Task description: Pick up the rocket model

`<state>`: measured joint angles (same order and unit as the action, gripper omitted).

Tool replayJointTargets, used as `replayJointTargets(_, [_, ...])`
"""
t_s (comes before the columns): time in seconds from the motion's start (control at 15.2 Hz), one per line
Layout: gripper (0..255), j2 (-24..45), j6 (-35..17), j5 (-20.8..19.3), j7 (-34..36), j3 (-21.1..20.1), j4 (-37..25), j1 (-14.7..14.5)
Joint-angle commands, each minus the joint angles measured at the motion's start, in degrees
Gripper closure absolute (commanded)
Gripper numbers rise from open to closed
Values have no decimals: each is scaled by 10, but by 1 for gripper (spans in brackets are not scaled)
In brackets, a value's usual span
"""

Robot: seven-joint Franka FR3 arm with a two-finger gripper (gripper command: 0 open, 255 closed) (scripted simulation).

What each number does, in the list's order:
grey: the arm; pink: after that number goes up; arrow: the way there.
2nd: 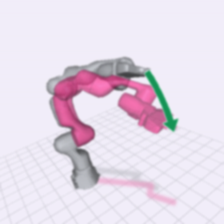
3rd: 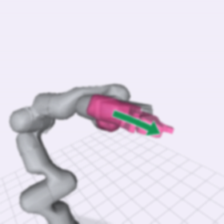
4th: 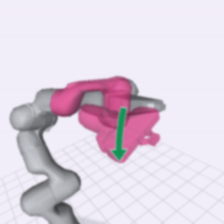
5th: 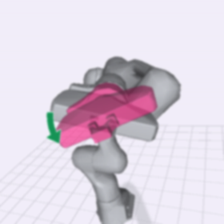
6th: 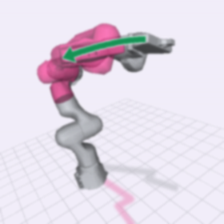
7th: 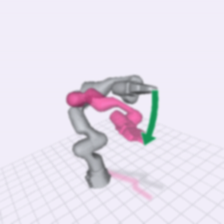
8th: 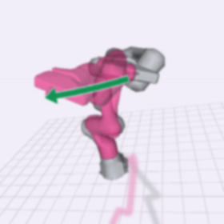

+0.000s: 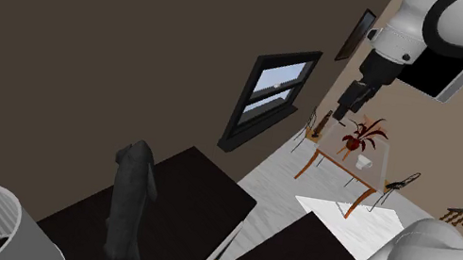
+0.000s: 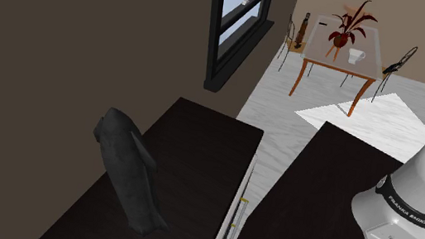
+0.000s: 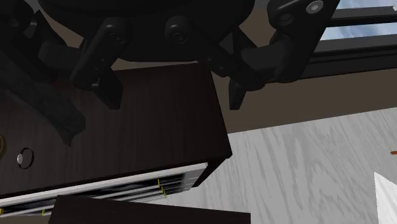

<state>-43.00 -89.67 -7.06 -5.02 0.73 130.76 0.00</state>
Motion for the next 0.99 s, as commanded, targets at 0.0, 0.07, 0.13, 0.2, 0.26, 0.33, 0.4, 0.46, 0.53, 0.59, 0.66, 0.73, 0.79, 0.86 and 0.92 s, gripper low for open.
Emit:
replayJointTargets(0.0, [0,0,0,0,0,0,0,0])
replayJointTargets(0.07, [0,-12,-22,7,8,-5,24,-5])
replayJointTargets(0.13, [0,-23,-45,15,16,-11,46,-9])
replayJointTargets(0.2, [0,-34,-68,22,24,-17,69,-14])
replayJointTargets(0.26, [0,-43,-91,29,32,-23,90,-20])
replayJointTargets(0.33, [0,-52,-115,36,39,-30,111,-25])
replayJointTargets(0.4, [0,-60,-139,44,47,-36,131,-31])
replayJointTargets(0.46, [0,-67,-164,51,55,-44,151,-37])
replayJointTargets(0.53, [0,-72,-189,58,63,-51,170,-43])
replayJointTargets(0.59, [0,-76,-214,65,71,-59,188,-49])
replayJointTargets(0.66, [0,-79,-241,72,79,-68,205,-56])
replayJointTargets(0.73, [0,-81,-268,79,88,-77,222,-62])
replayJointTargets(0.79, [0,-81,-295,86,96,-86,237,-69])
replayJointTargets(0.86, [0,-80,-323,93,105,-96,252,-75])
replayJointTargets(0.92, [0,-76,-353,100,114,-106,266,-82])
